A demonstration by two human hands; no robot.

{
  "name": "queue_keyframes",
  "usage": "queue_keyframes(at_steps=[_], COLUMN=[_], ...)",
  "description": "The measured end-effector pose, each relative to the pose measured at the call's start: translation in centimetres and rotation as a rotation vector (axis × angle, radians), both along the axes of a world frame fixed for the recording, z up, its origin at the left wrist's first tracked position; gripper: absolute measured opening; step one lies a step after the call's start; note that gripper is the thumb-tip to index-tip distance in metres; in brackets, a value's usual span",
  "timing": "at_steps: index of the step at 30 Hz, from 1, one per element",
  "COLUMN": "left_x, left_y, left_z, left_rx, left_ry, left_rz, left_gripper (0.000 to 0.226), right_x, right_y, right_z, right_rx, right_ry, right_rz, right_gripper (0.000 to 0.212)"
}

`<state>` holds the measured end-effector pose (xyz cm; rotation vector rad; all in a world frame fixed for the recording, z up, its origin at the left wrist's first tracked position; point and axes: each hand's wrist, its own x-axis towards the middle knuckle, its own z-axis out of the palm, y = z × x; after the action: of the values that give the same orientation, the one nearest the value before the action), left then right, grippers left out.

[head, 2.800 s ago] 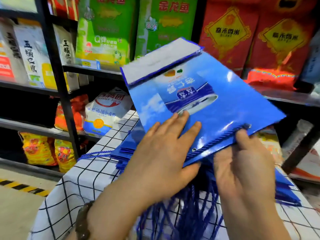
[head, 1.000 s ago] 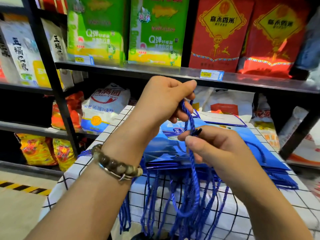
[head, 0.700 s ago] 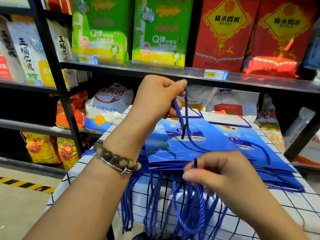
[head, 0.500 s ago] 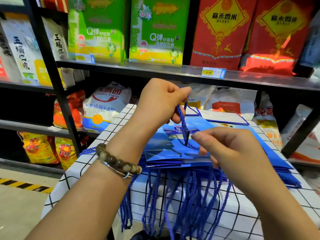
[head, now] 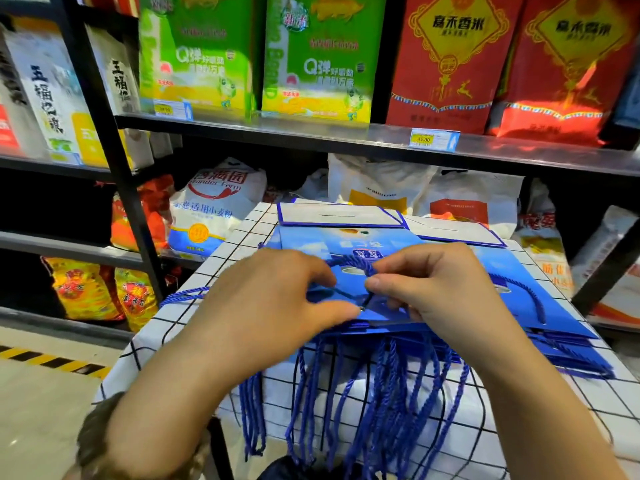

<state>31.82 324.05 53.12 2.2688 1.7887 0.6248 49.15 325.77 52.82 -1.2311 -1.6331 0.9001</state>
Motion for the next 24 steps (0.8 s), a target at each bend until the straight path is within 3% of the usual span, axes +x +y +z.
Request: queue_keyframes(at_steps=[5,17,21,24], left_x=[-0.5,-0.2,-0.3,-0.3], left_y=[-0.5,-0.5,-0.6,-0.2], left_z=[-1.4,-1.7,-1.6,-1.8], left_rx=[-0.001,0.154,0.158,0.231], left_ry=[-0.081,-0.146,-0.135,-0.105], left_rz=[-0.043,-0.033,-0.063,-0.063], left_gripper=[0.047,0.053,0.059,0.07], right_x=[-0.3,-0.3,-0.3,-0.1], right_y=[0.4,0.6,0.6,0.5], right_z=[0.0,-0.2,-0.3,-0.2], right_rx=[0.043,0.04,0.05,0.148], right_ry=[-0.123,-0.047,-0.159,-0.382], right_rz=[0.018,0.034,0.084,0.105], right_gripper=[0.019,0.019,0.021,0.019])
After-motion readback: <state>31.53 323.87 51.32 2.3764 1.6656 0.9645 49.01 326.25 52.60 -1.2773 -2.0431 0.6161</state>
